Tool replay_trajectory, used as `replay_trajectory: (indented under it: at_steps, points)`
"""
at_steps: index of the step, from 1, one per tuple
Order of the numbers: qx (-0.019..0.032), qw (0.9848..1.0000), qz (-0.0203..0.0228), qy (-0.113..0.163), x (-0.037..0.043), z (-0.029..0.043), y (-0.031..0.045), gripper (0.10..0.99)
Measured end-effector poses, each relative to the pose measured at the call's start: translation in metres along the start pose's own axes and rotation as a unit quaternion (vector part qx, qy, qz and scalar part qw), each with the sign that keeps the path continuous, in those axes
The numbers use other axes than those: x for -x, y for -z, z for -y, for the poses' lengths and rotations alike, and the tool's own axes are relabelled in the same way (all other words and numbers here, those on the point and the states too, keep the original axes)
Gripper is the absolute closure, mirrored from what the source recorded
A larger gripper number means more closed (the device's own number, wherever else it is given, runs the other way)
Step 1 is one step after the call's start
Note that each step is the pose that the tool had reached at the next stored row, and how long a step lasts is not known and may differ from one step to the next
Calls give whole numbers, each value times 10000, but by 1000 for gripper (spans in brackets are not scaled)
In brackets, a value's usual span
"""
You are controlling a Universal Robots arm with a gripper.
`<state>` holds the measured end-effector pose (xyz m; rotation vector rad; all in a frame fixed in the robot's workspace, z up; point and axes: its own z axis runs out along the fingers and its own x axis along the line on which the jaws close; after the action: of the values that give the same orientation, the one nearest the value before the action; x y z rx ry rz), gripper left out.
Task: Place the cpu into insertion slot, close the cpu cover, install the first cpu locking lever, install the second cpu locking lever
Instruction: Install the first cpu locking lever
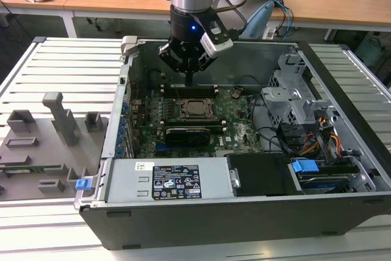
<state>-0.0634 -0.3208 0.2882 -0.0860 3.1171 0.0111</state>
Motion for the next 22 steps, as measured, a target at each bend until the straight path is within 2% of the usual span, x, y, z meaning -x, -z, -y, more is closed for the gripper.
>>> replay_trajectory:
  at_steps: [4,12,22]
  points:
    - [0,10000,31,0,-128,-8,-8,980]
    - [-1,10000,46,0,-241,-13,-31,980]
    - [-2,10000,50,0,-290,-16,-39,980]
